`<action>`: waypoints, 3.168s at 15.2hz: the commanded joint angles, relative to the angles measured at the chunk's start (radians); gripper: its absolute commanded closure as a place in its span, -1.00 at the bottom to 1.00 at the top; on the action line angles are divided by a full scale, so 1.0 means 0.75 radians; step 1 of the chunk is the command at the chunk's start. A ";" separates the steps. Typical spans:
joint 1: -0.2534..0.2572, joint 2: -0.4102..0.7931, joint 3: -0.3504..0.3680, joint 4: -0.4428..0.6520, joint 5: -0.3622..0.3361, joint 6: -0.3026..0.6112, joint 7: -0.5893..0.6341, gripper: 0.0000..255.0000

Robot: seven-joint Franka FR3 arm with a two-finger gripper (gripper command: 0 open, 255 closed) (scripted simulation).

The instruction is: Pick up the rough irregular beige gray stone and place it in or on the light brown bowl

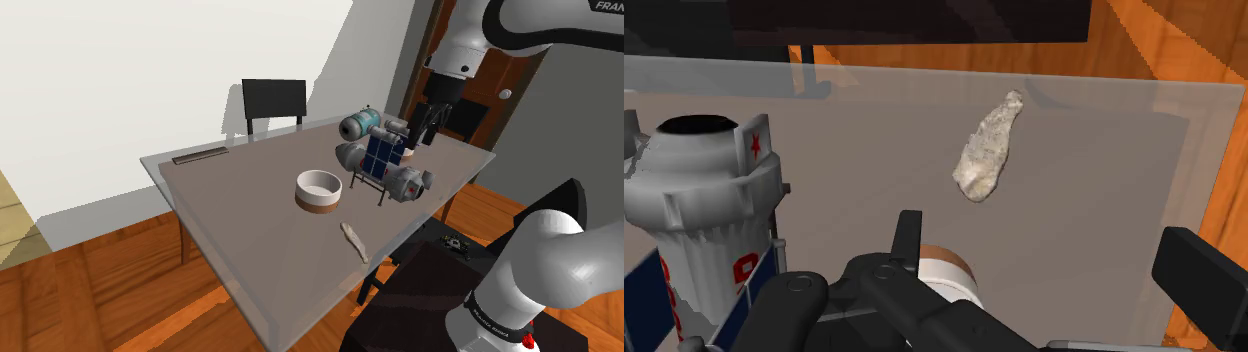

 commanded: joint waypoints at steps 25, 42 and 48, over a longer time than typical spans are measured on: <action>0.035 0.597 0.235 -0.551 0.177 0.987 0.302 -1.00; 0.048 0.704 0.248 -0.599 0.201 1.142 0.292 1.00; 0.049 0.707 0.250 -0.600 0.202 1.145 0.293 1.00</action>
